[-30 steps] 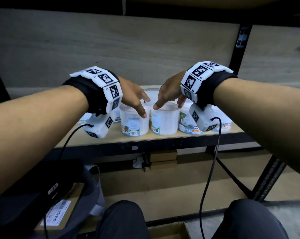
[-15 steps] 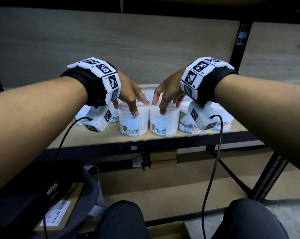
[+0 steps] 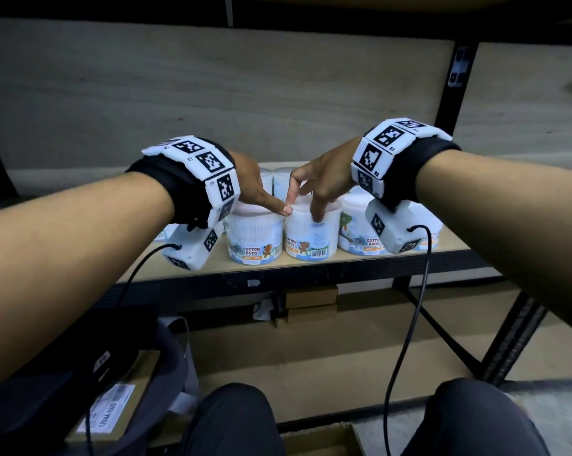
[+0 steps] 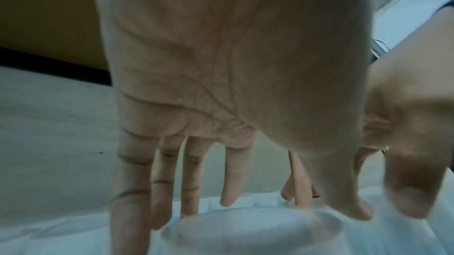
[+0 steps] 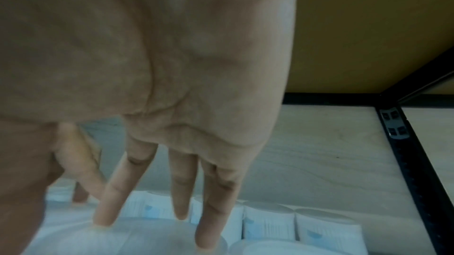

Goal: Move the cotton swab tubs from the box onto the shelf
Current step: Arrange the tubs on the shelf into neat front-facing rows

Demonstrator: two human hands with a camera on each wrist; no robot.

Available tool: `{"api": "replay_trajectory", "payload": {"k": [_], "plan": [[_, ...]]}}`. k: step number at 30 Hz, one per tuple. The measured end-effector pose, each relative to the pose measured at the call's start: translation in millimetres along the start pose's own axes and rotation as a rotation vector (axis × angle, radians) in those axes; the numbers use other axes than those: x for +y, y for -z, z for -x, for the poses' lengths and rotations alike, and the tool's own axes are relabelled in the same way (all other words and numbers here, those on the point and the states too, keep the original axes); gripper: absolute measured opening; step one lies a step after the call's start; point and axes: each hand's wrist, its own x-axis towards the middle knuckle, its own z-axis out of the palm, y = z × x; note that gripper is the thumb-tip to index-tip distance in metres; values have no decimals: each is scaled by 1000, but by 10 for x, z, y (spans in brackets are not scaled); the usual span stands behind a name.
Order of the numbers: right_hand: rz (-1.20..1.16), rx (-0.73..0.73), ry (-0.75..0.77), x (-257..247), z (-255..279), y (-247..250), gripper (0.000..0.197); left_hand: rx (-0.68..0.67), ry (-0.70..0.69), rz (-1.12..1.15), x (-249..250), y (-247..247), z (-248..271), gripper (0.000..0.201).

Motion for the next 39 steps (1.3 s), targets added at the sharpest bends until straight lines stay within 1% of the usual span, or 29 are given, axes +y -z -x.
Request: {"api": "replay_trajectory", "payload": {"k": [3,5,7,9,11,14,18,22,24,29,33,39], "plan": [[-141,62,-5,3,16,40,37,-21,-36,31,-29,38,70,86],[-158,116,-52,-9,25,84,44,-69,-97,134,-101,69,105,90],[-148,100,-97,-20,21,97,56,-114,-141,186,-147,77,147,88],[-138,62,-125,-32,13,77,64,-122,-143,148,-152,74,150,79],[-115,41,-129,-60,10,34,65,-126,-152,147,-140,64,138,69],[-57,39,-117,-96,5,-18,59,-116,-149,159,-137,54,111,64],[-74,53,-101,-86,4,-20,50,-96,-143,176,-129,51,67,65],[-85,77,-50,-42,-12,-21,42,-86,-138,211,-145,41,35,65],[-66,68,-31,-21,-27,-25,42,-87,-133,239,-153,31,23,63],[58,44,-23,-36,-33,-31,46,-121,-133,277,-137,20,-4,44],[128,25,-7,-9,-24,-36,48,-127,-119,276,-92,29,-15,47],[85,13,54,88,-99,-52,53,-176,-112,269,-98,51,-49,42]]}}
